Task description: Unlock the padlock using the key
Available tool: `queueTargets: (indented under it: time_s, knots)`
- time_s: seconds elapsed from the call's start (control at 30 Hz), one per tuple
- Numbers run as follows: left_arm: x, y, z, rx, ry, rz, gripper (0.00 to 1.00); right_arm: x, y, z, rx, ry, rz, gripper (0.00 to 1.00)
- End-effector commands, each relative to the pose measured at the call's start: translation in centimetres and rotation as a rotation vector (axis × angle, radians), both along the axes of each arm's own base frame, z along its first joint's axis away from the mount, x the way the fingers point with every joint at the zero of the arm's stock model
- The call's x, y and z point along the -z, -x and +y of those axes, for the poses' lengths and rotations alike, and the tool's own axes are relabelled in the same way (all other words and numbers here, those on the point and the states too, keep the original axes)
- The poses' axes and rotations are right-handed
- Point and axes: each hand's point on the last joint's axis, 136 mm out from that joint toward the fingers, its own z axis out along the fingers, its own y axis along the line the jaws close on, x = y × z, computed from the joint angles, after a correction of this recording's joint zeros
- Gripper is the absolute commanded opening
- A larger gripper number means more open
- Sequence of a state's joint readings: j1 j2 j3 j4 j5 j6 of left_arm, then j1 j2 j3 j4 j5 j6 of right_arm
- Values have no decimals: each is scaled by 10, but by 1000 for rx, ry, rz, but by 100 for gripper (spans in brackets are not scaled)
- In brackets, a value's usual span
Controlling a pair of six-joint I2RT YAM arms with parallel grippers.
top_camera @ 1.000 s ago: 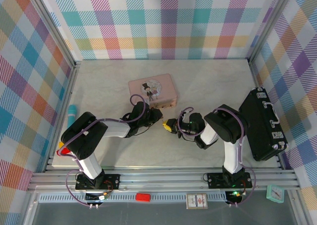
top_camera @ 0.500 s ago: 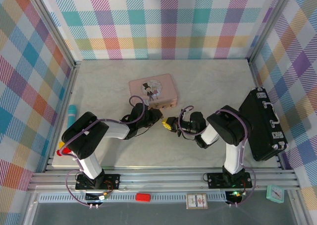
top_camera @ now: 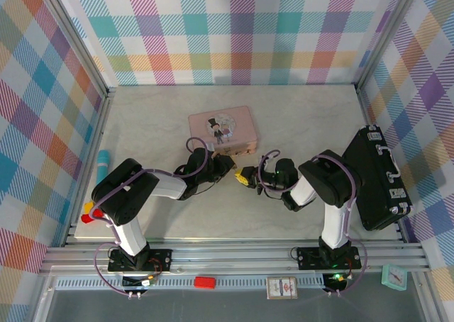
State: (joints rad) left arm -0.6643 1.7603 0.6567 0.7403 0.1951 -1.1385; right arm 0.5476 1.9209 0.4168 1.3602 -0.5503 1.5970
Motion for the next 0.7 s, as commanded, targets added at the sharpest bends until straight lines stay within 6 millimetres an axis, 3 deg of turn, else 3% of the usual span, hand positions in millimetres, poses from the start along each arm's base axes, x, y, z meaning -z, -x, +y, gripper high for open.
queueTargets:
  time_s: [0.0, 0.67]
  knots:
    - [-36, 0, -18, 65, 129, -97, 0, -14, -4, -5, 20, -25, -55, 0]
    - [-33, -2, -12, 30, 141, -87, 0, -19, -3, -8, 36, -26, -66, 0]
